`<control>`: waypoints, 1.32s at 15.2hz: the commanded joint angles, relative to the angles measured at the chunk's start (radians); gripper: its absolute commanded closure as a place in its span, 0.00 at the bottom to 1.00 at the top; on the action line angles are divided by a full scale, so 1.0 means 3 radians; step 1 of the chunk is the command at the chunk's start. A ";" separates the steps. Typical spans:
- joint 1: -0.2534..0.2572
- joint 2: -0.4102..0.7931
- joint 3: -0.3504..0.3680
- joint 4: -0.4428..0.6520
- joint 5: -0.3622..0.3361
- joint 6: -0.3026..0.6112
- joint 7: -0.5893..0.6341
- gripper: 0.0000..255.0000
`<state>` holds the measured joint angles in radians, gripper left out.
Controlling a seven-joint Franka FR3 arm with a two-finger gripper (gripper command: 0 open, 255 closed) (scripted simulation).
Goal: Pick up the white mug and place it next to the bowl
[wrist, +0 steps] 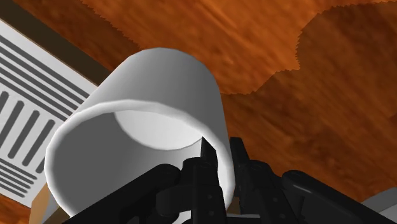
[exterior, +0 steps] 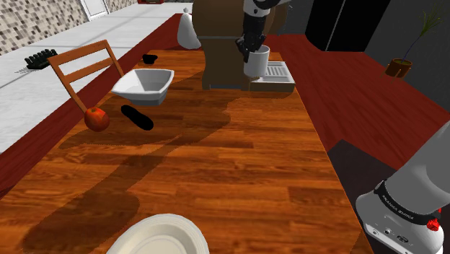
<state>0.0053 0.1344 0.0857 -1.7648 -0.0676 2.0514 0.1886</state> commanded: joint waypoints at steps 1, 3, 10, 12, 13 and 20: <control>-0.0001 -0.0022 0.0000 0.0066 0.0005 -0.0087 -0.0009 1.00; -0.0001 -0.0030 0.0001 0.0144 0.0008 -0.0174 -0.0014 1.00; 0.0271 0.0172 0.0175 0.0454 -0.0111 -0.0313 0.0452 1.00; 0.0367 0.0267 0.0226 0.0584 -0.0157 -0.0362 0.0603 1.00; 0.0415 0.0320 0.0250 0.0657 -0.0180 -0.0390 0.0678 1.00; 0.0792 0.0792 0.0386 0.1336 -0.0362 -0.0654 0.1163 1.00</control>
<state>0.2243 0.3402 0.1966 -1.4115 -0.1665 1.8731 0.5158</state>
